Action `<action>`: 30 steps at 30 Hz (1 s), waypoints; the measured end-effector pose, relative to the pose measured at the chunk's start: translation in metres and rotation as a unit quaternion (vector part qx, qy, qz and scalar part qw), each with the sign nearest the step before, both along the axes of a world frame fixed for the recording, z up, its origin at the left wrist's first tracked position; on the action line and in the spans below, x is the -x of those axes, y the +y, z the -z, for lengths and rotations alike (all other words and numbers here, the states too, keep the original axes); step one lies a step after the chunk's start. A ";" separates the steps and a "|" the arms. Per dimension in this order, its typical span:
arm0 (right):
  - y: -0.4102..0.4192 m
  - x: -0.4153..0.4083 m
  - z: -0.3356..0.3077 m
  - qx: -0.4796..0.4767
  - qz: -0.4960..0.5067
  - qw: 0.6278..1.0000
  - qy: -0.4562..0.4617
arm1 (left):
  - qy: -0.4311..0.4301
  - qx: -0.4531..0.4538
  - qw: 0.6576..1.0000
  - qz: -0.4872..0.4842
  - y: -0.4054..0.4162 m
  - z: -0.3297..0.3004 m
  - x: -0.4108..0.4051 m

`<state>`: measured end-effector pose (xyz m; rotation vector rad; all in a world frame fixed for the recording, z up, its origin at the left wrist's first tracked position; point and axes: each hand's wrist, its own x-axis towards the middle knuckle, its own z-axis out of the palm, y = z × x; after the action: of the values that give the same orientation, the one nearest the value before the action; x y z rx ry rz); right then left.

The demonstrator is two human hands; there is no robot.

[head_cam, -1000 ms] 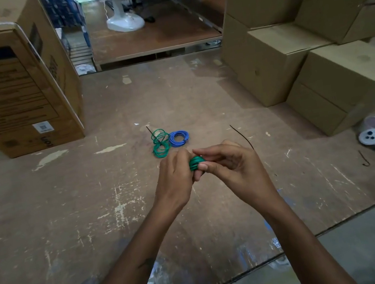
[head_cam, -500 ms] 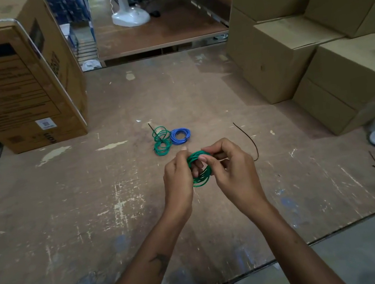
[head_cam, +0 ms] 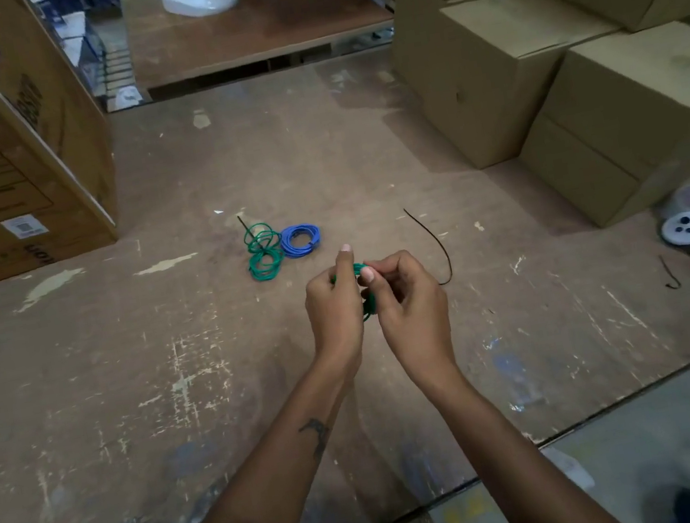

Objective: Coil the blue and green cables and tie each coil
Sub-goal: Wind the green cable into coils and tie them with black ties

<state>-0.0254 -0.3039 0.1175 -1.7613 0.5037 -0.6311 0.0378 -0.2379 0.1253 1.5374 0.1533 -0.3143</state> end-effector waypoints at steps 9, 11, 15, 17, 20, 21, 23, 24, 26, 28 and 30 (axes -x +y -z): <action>-0.056 -0.017 0.052 0.020 0.063 0.995 0.073 | 0.111 -0.018 0.990 0.088 -0.053 0.046 -0.018; -0.068 -0.020 0.065 0.036 0.069 0.994 0.075 | 0.155 0.017 0.983 0.099 -0.064 0.055 -0.023; -0.087 -0.029 0.085 0.072 0.053 0.993 0.081 | 0.241 0.043 0.964 0.108 -0.081 0.070 -0.037; -0.095 -0.032 0.091 0.073 0.040 0.993 0.089 | 0.249 0.018 0.961 0.120 -0.086 0.082 -0.045; -0.111 -0.033 0.101 0.078 0.032 0.990 0.114 | 0.243 -0.019 0.961 0.128 -0.097 0.090 -0.048; -0.116 -0.033 0.104 0.082 0.030 0.988 0.123 | 0.224 -0.046 0.966 0.124 -0.103 0.094 -0.049; -0.125 -0.035 0.108 0.095 0.033 0.984 0.146 | 0.170 -0.091 0.976 0.104 -0.114 0.102 -0.050; -0.129 -0.037 0.110 0.106 0.036 0.981 0.156 | 0.142 -0.097 0.980 0.101 -0.118 0.108 -0.051; -0.139 -0.040 0.118 0.126 0.030 0.976 0.174 | 0.096 -0.106 0.983 0.119 -0.125 0.115 -0.054; -0.151 -0.043 0.124 0.138 0.010 0.973 0.186 | 0.082 -0.129 0.979 0.138 -0.128 0.119 -0.056; -0.163 -0.045 0.129 0.146 -0.007 0.970 0.196 | 0.078 -0.149 0.976 0.141 -0.130 0.122 -0.058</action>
<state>0.0199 -0.4664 -0.0111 -2.1849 0.6942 -0.3562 0.0958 -0.3681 0.0030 1.8359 0.1095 -0.6623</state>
